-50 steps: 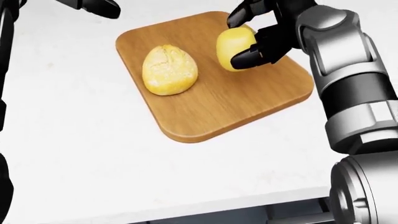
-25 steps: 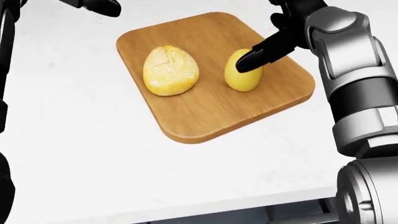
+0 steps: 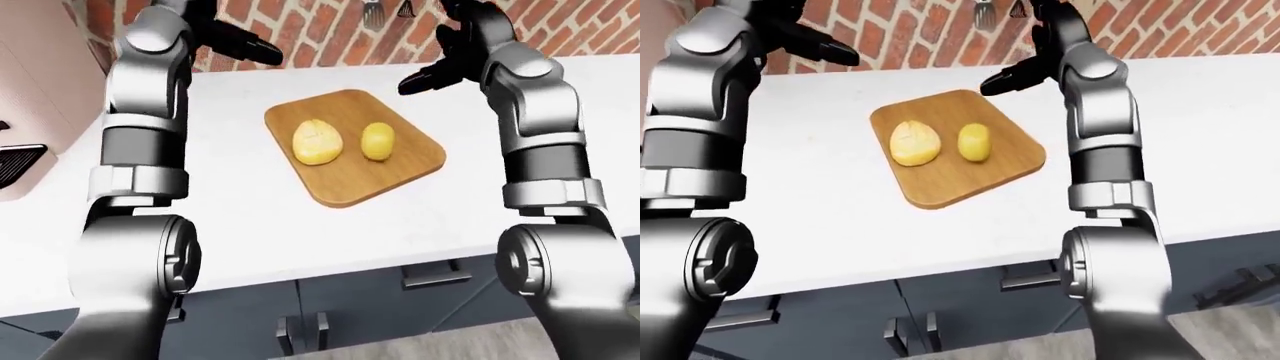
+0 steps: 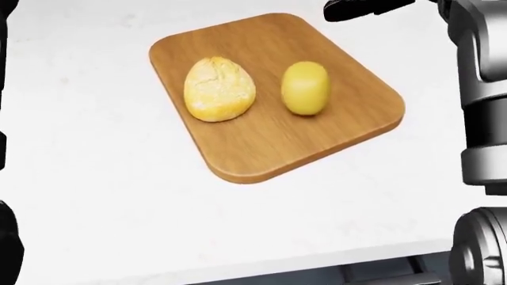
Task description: Place the bread and cheese on the cutting board.
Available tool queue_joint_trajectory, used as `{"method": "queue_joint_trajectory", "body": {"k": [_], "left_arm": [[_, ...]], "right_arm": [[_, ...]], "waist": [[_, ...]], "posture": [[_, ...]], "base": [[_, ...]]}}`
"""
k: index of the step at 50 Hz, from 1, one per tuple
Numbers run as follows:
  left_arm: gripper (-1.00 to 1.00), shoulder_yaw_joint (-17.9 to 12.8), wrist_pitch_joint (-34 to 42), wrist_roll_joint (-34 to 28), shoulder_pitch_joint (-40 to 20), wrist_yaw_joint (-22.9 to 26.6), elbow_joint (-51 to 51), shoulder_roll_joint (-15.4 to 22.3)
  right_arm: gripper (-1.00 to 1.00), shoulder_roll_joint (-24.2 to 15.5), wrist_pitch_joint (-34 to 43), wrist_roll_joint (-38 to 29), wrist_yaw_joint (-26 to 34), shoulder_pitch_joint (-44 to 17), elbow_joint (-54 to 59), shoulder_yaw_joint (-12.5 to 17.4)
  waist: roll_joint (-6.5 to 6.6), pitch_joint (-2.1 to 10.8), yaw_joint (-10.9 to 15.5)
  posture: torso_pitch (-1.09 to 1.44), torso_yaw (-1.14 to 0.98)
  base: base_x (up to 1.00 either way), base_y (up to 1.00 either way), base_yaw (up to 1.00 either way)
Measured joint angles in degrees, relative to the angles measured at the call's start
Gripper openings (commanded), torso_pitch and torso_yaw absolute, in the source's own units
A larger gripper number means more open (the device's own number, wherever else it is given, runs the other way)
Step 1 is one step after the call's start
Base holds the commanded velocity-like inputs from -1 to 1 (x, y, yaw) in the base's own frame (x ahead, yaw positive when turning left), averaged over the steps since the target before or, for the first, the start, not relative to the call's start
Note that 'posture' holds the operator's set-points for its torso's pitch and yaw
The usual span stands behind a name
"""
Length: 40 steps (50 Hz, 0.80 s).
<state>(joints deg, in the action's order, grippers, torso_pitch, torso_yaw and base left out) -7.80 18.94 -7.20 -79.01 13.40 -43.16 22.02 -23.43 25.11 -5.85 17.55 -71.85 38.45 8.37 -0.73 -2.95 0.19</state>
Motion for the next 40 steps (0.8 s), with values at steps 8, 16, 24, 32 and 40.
{"method": "queue_joint_trajectory", "body": {"k": [8,16,24,32,40], "left_arm": [[1.00,-0.44,1.67,3.69,3.87,-2.08,7.08,0.54],[1.00,-1.78,5.74,7.57,4.89,-3.31,14.37,2.46],[1.00,-3.37,12.22,12.03,6.82,-3.98,26.02,6.02],[1.00,-4.91,15.61,15.89,6.62,-4.84,28.45,9.45],[1.00,-7.71,19.99,20.73,8.06,-5.67,34.55,15.85]], "right_arm": [[1.00,-2.62,3.42,3.79,-1.29,0.47,-7.67,1.79],[1.00,-5.54,7.91,8.50,-2.20,0.65,-16.68,2.91],[1.00,-8.47,11.51,11.69,-3.28,3.56,-23.26,4.10],[1.00,-12.08,15.38,14.99,-2.88,2.45,-26.74,5.01],[1.00,-17.72,19.09,18.02,-3.01,0.67,-29.70,7.09]], "waist": [[0.14,-0.09,-0.02],[0.00,-0.49,0.02],[0.10,-0.53,-0.03],[0.33,-0.96,0.02],[0.28,-1.22,-0.14]], "posture": [[0.00,0.00],[0.00,0.00],[0.00,0.00],[0.00,0.00],[0.00,0.00]], "base": [[0.00,0.00,0.00],[0.00,0.00,0.00],[0.00,0.00,0.00],[0.00,0.00,0.00],[0.00,0.00,0.00]]}}
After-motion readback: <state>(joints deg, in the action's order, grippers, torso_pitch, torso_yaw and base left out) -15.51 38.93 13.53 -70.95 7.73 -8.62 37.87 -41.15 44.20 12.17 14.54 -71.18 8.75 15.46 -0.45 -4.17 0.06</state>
